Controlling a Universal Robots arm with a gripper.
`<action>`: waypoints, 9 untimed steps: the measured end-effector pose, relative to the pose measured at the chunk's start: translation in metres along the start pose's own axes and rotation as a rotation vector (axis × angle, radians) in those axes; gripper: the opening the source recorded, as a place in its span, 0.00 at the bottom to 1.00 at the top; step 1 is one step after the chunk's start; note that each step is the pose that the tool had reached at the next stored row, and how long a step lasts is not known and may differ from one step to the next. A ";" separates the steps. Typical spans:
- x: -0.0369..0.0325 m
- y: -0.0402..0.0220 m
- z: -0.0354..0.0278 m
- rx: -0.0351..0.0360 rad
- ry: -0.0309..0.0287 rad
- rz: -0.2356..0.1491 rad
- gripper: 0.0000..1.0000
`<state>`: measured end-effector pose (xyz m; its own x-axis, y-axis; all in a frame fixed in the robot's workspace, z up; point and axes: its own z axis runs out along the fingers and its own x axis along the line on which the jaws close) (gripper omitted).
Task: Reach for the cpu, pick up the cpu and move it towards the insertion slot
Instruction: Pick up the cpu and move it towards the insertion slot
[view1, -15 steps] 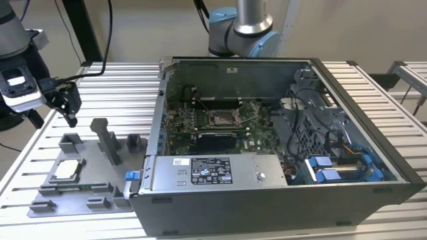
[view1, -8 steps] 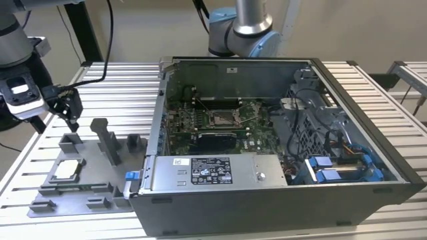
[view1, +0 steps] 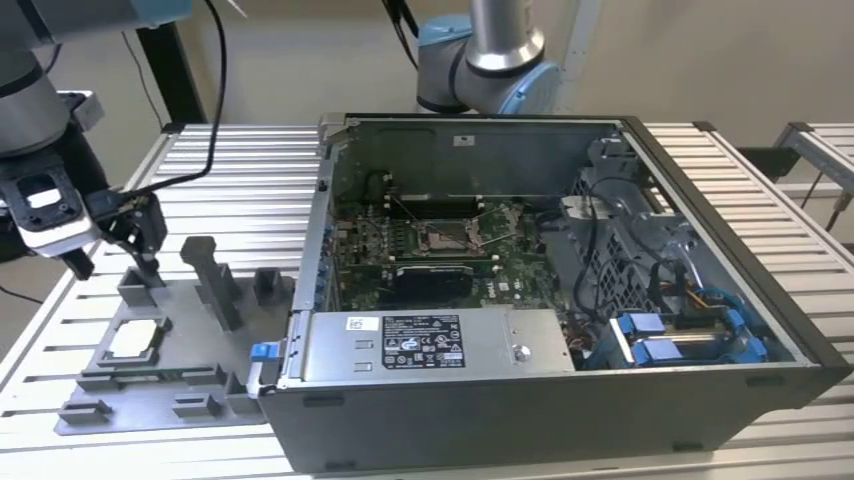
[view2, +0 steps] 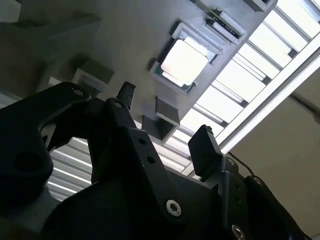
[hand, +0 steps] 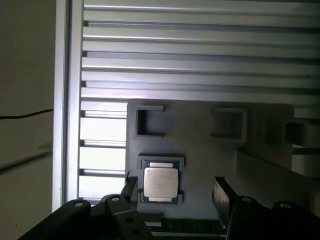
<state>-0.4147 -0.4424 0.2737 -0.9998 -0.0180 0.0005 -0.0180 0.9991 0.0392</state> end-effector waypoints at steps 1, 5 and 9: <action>0.0001 -0.0011 0.0016 -0.0001 -0.0001 0.000 1.00; 0.0006 -0.0037 0.0085 -0.0001 -0.0001 0.000 1.00; 0.0008 -0.0061 0.0154 0.0000 0.0000 0.000 1.00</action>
<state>-0.4155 -0.4479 0.2581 -0.9998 -0.0180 0.0005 -0.0179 0.9991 0.0391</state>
